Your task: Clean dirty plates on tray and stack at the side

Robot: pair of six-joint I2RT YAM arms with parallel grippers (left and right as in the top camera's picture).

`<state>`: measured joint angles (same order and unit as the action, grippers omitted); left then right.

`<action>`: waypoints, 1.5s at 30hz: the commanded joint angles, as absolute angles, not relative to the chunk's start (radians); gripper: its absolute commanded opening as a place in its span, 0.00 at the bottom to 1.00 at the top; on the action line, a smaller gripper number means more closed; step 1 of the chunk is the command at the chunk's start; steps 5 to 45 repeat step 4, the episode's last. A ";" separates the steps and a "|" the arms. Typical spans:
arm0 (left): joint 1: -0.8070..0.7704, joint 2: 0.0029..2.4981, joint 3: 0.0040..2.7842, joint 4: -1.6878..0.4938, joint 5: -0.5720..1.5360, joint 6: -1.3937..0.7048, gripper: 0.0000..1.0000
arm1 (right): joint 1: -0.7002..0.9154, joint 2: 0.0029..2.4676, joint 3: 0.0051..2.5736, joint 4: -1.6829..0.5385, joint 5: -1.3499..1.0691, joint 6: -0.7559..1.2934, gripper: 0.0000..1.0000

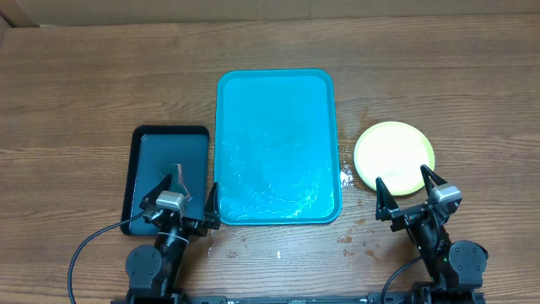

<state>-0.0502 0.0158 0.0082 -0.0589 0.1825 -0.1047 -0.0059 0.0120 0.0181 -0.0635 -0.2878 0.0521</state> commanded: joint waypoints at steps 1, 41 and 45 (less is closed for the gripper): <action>-0.046 0.009 0.005 -0.061 0.170 -0.120 1.00 | -0.009 0.004 0.008 -0.057 -0.282 0.056 1.00; -0.046 0.009 0.005 -0.061 0.170 -0.120 1.00 | -0.009 0.004 0.008 -0.057 -0.282 0.056 1.00; -0.046 0.009 0.005 -0.061 0.170 -0.120 1.00 | -0.009 0.004 0.008 -0.057 -0.282 0.056 1.00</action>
